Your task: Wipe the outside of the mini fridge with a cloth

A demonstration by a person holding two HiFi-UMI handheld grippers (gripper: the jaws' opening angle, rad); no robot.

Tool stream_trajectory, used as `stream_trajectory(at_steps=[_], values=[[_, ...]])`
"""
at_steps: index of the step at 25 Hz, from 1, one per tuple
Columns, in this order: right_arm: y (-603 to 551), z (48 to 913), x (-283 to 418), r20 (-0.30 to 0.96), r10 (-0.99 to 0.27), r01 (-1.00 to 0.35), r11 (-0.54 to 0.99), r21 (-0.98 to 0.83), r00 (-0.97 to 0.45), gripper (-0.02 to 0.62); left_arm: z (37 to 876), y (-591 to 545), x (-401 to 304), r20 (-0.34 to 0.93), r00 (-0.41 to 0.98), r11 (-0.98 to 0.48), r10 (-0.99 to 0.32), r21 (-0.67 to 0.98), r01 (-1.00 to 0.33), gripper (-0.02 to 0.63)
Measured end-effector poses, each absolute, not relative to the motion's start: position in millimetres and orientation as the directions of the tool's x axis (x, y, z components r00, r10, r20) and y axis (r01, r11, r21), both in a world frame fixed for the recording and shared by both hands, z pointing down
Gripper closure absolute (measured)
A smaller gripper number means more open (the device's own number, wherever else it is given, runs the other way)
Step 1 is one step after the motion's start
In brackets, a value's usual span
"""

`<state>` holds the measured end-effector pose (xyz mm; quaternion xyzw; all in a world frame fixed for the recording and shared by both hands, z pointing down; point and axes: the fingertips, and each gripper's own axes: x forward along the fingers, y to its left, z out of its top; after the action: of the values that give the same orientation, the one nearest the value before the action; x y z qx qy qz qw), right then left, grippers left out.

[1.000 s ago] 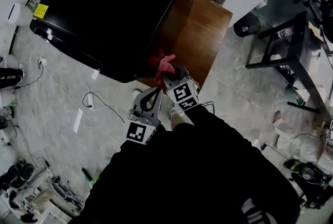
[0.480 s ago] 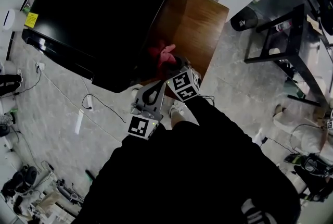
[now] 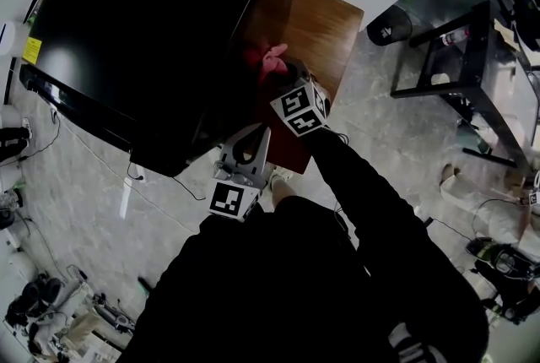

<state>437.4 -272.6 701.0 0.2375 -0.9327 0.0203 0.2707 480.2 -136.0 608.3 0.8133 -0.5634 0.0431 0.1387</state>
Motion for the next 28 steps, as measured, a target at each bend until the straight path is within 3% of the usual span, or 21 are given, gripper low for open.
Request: stream_trajectory(at_steps=[18,28], values=[[-417.4,693.5,465.9,0.515,-0.556,-0.533,0.82,0.21,-0.652,0.531,588.9,-175.3,512.0,0.201,0.383,-0.355,-0.902,0.162,-0.921,0.6],[-372.5,584.7,510.2,0.331,-0.593,-0.579,0.801,0.151,-0.734,0.531,531.4,-122.4,519.8,0.165,0.47,-0.432,-0.867,0.219,-0.875,0.6]])
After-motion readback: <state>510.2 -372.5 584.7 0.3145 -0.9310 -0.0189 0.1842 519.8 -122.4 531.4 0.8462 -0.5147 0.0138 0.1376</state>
